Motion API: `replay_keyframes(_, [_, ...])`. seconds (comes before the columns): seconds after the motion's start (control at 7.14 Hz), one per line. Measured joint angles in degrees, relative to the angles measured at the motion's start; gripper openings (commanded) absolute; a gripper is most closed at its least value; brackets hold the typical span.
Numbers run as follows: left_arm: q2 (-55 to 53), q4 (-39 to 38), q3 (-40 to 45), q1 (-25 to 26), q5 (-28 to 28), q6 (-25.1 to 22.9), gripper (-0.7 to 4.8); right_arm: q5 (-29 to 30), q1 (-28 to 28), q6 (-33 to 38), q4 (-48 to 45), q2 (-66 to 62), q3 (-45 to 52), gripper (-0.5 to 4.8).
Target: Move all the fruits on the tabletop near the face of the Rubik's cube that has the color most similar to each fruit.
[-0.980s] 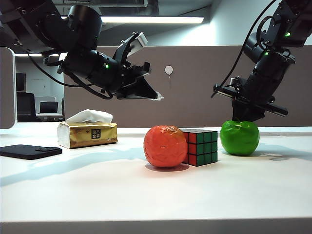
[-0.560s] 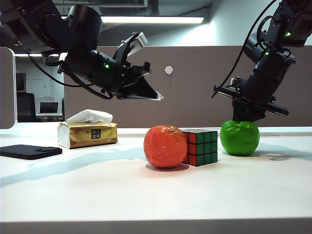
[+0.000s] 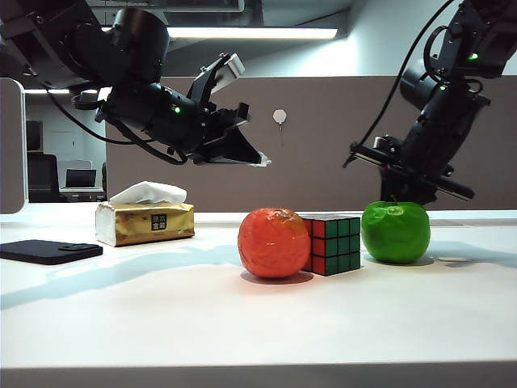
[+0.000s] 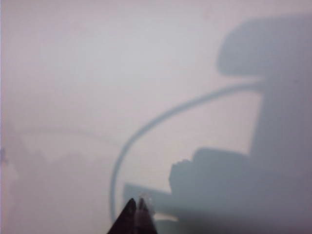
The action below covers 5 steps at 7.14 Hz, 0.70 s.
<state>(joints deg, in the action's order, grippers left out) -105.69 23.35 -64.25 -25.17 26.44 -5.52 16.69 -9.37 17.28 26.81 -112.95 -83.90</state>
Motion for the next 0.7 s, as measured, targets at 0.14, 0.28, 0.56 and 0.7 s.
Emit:
replay_keyframes(0.14, [0.0,0.0,0.0,0.0,0.0,0.0,-0.05,1.1,-1.7,-0.4,-1.5,0.0,0.0,-0.01])
replay_keyframes(0.28, [0.0,0.0,0.0,0.0,0.0,0.0,-0.05,1.4,-1.7,-0.4,-1.4,0.0,0.0,-0.01])
replay_keyframes(0.56, [0.0,0.0,0.0,0.0,0.0,0.0,-0.05,-0.2,-1.7,-3.7,5.1,0.1,0.0,-0.01])
replay_keyframes(0.7, [0.0,0.0,0.0,0.0,0.0,0.0,-0.05,-0.2,-1.7,-5.2,6.9,0.7,0.0,-0.01])
